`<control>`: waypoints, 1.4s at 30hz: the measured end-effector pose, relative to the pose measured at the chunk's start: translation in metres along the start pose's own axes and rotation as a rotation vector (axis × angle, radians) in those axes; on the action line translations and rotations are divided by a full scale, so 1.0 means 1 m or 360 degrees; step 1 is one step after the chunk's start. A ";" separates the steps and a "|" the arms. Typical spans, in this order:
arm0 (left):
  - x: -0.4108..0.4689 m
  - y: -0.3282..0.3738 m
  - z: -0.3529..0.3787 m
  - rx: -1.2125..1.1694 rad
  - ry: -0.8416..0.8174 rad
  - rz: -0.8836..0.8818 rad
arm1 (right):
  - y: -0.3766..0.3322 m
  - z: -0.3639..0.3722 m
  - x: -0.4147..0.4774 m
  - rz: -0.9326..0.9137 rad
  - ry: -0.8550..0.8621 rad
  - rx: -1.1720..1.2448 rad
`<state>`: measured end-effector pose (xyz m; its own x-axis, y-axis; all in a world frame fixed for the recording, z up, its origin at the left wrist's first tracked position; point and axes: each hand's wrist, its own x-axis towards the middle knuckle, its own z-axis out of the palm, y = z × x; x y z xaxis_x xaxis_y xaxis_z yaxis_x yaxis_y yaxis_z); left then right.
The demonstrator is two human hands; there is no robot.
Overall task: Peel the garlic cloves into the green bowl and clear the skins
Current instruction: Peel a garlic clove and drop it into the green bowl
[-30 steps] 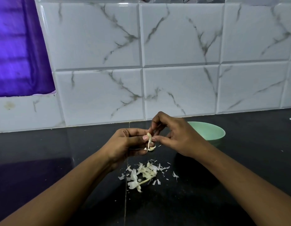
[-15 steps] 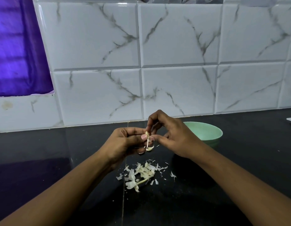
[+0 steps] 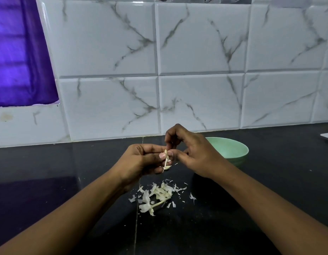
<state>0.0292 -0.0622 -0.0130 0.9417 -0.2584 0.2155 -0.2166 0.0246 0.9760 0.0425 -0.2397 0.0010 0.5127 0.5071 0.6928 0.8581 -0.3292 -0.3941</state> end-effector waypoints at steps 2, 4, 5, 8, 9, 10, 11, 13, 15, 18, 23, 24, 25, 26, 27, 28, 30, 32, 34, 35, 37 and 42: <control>0.000 -0.001 0.001 -0.0003 0.0002 0.0005 | 0.002 0.001 0.000 -0.0010 0.0007 -0.0069; 0.001 -0.003 0.001 0.0013 0.0003 0.0003 | 0.005 0.000 0.001 -0.0022 -0.0032 -0.0170; 0.001 -0.004 0.002 0.0031 0.0002 -0.0002 | 0.006 0.000 0.002 -0.0030 -0.0075 -0.0237; 0.000 -0.007 0.005 0.0082 0.0024 -0.0022 | 0.007 0.001 0.002 -0.0039 -0.0218 -0.0397; 0.000 -0.008 0.005 0.0087 0.0039 -0.0028 | 0.007 0.002 0.002 -0.0054 -0.0244 -0.0419; 0.001 -0.009 0.005 0.0087 0.0055 -0.0035 | 0.006 0.003 0.001 -0.0068 -0.0262 -0.0436; 0.001 -0.009 0.005 0.0082 0.0069 -0.0039 | 0.006 0.005 0.000 -0.0078 -0.0271 -0.0460; 0.001 -0.010 0.005 0.0060 0.0090 -0.0040 | 0.006 0.007 0.000 -0.0078 -0.0284 -0.0526; 0.002 -0.010 0.007 0.0000 0.0116 -0.0034 | 0.006 0.007 -0.001 -0.0064 -0.0274 -0.0553; 0.004 -0.008 0.005 -0.0107 0.0197 0.0009 | 0.005 0.007 -0.002 -0.0026 -0.0284 -0.0478; 0.005 -0.001 -0.006 -0.0298 0.0347 0.0014 | 0.010 0.001 -0.001 0.0178 -0.0293 -0.0093; 0.005 -0.001 -0.006 -0.0306 0.0348 0.0003 | 0.010 -0.002 -0.001 0.0257 -0.0225 0.0007; 0.005 -0.001 -0.006 -0.0307 0.0344 -0.0006 | 0.011 -0.003 0.000 0.0329 -0.0161 0.0078; 0.005 -0.001 -0.006 -0.0312 0.0334 -0.0012 | 0.011 -0.004 0.000 0.0379 -0.0114 0.0120; 0.005 -0.002 -0.005 -0.0318 0.0324 -0.0017 | 0.010 -0.002 0.000 0.0410 -0.0075 0.0138; 0.005 -0.002 -0.004 -0.0318 0.0314 -0.0015 | 0.010 0.000 0.000 0.0434 -0.0044 0.0161; 0.006 -0.002 -0.003 -0.0298 0.0311 0.0004 | 0.011 0.005 0.000 0.0522 0.0026 0.0243; 0.006 -0.004 -0.002 -0.0235 0.0337 0.0051 | 0.011 0.011 0.000 0.0668 0.0075 0.0434; 0.007 -0.006 -0.002 -0.0178 0.0358 0.0121 | 0.008 0.018 -0.001 0.0810 0.0095 0.0678; 0.006 -0.007 -0.002 -0.0148 0.0348 0.0156 | 0.007 0.021 -0.001 0.0860 0.0095 0.0802; 0.005 -0.008 -0.002 -0.0068 0.0313 0.0209 | 0.004 0.024 -0.001 0.0924 0.0101 0.0991; 0.001 -0.008 0.000 0.0040 0.0272 0.0305 | 0.004 0.021 0.000 0.1022 0.0193 0.1149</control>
<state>0.0319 -0.0627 -0.0201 0.9121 -0.0841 0.4012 -0.3998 0.0328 0.9160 0.0467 -0.2242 -0.0138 0.9174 0.3025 0.2584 0.2478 0.0737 -0.9660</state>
